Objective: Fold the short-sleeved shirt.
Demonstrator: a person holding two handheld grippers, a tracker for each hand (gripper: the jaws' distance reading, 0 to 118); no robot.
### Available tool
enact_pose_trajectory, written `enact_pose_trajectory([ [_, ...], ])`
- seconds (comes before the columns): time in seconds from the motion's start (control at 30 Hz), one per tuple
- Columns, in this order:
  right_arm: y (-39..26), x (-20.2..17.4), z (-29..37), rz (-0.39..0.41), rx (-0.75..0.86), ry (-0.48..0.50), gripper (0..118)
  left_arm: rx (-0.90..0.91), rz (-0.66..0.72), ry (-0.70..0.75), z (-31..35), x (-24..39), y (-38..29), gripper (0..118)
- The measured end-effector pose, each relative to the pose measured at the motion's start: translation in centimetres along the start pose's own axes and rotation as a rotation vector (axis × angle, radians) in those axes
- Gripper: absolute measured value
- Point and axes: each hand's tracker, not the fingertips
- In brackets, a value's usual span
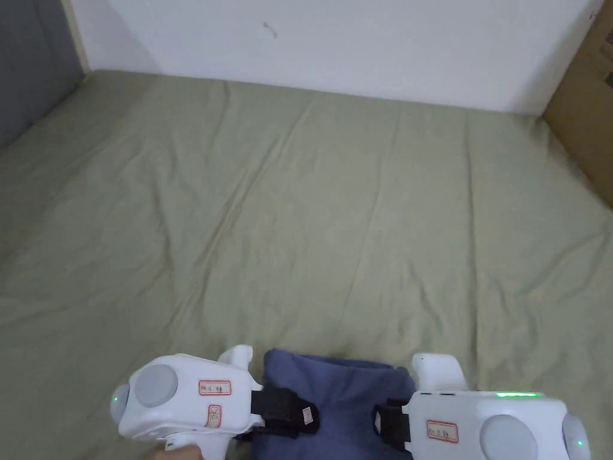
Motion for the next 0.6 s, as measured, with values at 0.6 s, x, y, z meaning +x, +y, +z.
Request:
enact_pose_trajectory([
  [0.6, 0.2, -1.4, 1.4, -0.076, 0.133, -0.089, 3, 0.020, -0.159, 0.989, 23.9, -9.8, 8.0, 28],
])
